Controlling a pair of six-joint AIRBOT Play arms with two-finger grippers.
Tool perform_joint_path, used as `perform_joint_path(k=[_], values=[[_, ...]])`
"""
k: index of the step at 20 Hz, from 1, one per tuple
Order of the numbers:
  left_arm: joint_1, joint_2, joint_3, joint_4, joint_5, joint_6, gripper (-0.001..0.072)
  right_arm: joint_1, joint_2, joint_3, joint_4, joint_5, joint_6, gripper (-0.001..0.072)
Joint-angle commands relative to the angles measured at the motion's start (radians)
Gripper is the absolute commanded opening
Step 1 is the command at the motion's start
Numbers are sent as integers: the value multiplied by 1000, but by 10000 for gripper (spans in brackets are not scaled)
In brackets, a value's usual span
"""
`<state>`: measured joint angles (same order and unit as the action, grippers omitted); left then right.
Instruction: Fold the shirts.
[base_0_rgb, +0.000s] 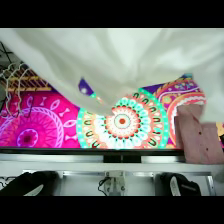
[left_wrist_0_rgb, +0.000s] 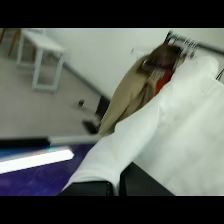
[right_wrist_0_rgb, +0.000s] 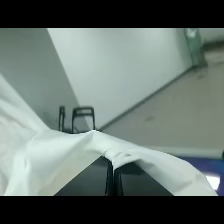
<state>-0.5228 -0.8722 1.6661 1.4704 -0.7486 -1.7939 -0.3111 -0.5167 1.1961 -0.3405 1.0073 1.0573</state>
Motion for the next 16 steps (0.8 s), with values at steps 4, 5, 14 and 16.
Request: perform_joint_path(k=[4, 5, 14, 16], values=[[97, -23, -320, 187, -467, -38, 53, -41, 100, -365, -397, 564, 268, 54], [102, -30, -415, 186, -430, -73, 53, -38, 111, -468, -377, 495, 274, 54], [106, -171, -724, 48, -61, -261, 154, 404, -61, -835, -205, -61, 294, 54], [129, -169, -711, 51, -48, -256, 573, 534, -133, -835, -144, -192, 294, 54]])
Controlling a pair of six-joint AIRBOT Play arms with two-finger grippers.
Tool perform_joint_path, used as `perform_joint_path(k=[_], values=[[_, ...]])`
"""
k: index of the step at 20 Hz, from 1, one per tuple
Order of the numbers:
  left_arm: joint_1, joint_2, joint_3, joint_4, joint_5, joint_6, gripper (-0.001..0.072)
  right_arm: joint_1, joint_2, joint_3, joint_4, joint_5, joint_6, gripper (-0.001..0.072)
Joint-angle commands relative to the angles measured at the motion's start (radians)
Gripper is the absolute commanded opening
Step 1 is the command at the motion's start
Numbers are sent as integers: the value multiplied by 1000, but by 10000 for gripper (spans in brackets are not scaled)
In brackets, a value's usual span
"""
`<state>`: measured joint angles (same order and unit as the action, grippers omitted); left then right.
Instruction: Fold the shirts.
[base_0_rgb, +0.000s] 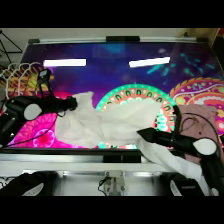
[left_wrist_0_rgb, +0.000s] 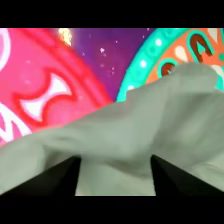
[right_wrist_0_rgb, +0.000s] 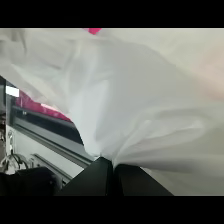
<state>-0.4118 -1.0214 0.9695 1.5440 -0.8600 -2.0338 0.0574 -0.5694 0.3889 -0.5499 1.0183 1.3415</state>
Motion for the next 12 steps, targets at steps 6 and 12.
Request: perform_joint_path(k=[6, 12], values=[[243, -19, 139, -33, -400, 141, 623, 369, -192, -27, 97, -314, 7, 55], [72, -19, -89, -437, -265, 171, 621, 370, -191, -26, 99, -375, 8, 64]])
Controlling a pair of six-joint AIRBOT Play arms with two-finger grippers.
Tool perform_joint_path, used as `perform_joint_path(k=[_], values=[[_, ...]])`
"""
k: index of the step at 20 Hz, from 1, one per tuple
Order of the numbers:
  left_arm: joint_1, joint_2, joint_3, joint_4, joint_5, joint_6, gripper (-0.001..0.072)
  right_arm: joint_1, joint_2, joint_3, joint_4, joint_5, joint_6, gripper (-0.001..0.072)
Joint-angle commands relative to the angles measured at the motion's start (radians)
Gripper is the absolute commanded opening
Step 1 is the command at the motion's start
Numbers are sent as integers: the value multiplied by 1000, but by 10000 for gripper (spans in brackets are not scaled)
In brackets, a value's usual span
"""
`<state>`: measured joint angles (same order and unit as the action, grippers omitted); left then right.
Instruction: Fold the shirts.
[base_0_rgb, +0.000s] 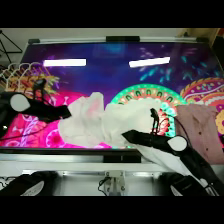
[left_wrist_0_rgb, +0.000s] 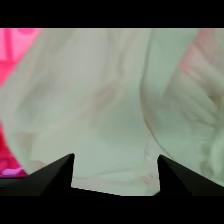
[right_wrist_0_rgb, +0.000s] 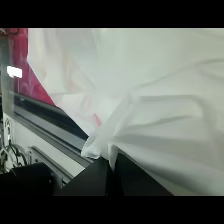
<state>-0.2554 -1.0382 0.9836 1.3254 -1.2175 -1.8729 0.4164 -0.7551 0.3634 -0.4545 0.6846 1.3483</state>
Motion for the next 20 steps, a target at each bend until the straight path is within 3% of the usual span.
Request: perform_joint_path(k=[1, 4, 10, 14, 15, 17, 18, 20], values=[[-146, -8, -155, -270, 188, -24, 620, 11, -5, -1, 4, -41, 1, 64], [-297, -59, -262, -356, 403, -107, 620, 11, -5, -1, 2, -30, 0, 64], [-484, -214, -268, -456, 556, -111, 620, 11, -5, -1, 2, -30, -2, 64], [-500, -264, -267, -488, 636, -111, 614, 11, -5, -1, 6, -10, -2, 94], [-499, -266, -267, -488, 653, -111, 542, 11, -5, -1, 6, -2, -2, 193], [-498, -267, -267, -488, 671, -110, 148, 11, -5, -1, 6, 13, -3, 354], [-494, -266, -267, -487, 675, -101, 60, 11, -5, -1, 6, 19, -7, 354], [-472, -244, -267, -487, 639, -57, 53, 10, -5, 14, 2, 52, -44, 504]])
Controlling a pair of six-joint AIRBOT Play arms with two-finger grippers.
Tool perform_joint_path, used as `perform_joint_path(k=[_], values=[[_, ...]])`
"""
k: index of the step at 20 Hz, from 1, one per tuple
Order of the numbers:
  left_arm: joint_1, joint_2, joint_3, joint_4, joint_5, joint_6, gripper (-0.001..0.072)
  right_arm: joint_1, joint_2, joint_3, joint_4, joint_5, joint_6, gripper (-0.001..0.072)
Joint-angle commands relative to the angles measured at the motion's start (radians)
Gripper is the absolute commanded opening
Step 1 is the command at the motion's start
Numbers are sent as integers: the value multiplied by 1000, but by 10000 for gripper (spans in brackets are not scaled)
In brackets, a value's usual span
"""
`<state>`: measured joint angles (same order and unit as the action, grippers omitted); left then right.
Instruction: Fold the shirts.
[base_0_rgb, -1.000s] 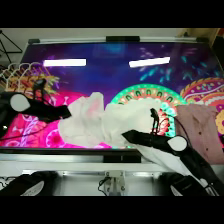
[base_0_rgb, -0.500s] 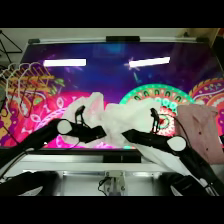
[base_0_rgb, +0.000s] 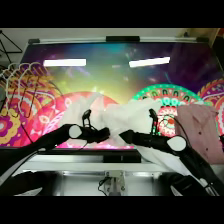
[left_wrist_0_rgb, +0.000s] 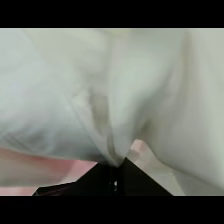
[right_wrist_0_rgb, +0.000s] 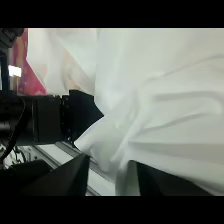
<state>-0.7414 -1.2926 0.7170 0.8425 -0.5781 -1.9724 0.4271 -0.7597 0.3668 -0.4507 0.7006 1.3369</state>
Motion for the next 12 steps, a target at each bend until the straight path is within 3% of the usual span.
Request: perform_joint_path(k=[1, 3, 6, 9, 11, 12], values=[[30, 36, 0, 4, -30, 77, 53, -10, -1, 31, -11, 70, -61, 509], [68, 120, 0, 101, -118, 85, 52, -64, -1, 106, -84, 167, -64, 509], [127, 294, 0, 333, -281, -14, 52, -222, -1, 282, -219, 295, -32, 509], [167, 438, 0, 442, -385, -68, 51, -418, -2, 431, -390, 282, 19, 510], [177, 495, 0, 446, -404, -87, 52, -540, -25, 455, -441, 291, 20, 672], [177, 509, 0, 445, -403, -87, 51, -595, -52, 455, -443, 334, 17, 672]])
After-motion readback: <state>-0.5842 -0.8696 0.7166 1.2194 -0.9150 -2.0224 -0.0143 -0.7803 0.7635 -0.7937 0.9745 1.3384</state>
